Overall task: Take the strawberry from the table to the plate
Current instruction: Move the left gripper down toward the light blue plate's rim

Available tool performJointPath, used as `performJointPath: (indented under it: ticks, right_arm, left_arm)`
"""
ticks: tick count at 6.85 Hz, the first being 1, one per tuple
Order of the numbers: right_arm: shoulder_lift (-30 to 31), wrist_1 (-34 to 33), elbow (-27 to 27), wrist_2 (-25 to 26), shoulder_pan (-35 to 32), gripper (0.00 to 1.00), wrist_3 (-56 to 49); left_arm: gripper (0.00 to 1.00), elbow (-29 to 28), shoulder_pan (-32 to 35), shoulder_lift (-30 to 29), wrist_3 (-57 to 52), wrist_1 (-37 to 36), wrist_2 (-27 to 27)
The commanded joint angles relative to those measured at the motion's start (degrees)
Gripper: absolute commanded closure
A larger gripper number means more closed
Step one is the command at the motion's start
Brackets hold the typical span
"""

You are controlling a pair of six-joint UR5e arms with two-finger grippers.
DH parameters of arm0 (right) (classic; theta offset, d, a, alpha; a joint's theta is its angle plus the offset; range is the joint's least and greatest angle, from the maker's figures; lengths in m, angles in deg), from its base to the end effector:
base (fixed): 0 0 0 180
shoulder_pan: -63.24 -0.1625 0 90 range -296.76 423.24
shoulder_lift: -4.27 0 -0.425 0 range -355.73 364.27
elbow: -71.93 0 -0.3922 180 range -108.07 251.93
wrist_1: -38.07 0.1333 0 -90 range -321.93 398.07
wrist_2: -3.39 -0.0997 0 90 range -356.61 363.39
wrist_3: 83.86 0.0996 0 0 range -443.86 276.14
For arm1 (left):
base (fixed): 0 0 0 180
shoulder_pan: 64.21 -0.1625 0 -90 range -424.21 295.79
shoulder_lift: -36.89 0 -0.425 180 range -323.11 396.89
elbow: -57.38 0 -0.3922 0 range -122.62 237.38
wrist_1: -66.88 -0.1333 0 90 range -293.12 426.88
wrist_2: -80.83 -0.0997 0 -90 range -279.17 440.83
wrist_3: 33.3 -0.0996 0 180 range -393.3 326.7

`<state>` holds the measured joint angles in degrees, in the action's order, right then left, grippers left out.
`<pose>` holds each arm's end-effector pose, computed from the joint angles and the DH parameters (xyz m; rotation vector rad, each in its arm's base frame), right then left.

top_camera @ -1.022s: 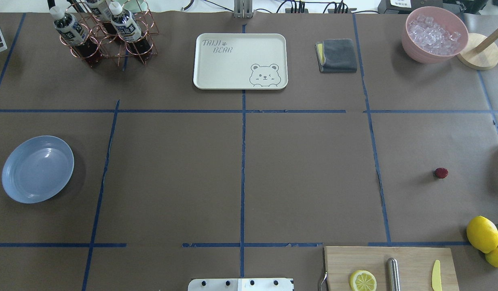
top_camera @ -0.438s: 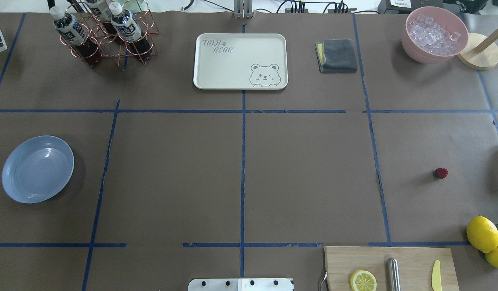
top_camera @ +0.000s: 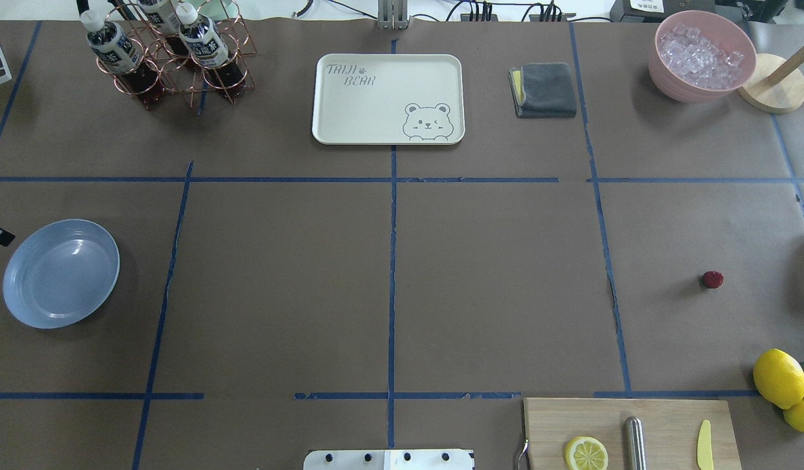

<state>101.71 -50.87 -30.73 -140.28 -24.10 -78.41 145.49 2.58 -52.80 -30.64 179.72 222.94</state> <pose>0.0325 -0.4431 0.5960 0.0350 -0.9405 -0.0063 0.1485 -0.4852 0.6246 0.1264 0.9611 0.4942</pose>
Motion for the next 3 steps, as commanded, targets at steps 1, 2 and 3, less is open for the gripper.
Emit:
performJointPath:
  ticks: [1,2,3]
  right_arm:
    - [-0.1,5.2,1.9,-0.5,0.2,0.00,0.1]
    - [-0.1,6.1,2.1,-0.4,0.4,0.00,-0.2]
    - [-0.4,6.1,3.2,-0.5,0.6,0.00,-0.1]
  left_arm:
    - [0.00,-3.2,-2.9,-1.0,5.7,6.0,-6.8]
    - [0.00,-3.8,-3.9,-0.9,6.1,6.0,-7.0]
    - [0.02,-4.6,-4.3,-0.9,6.1,6.0,-7.0]
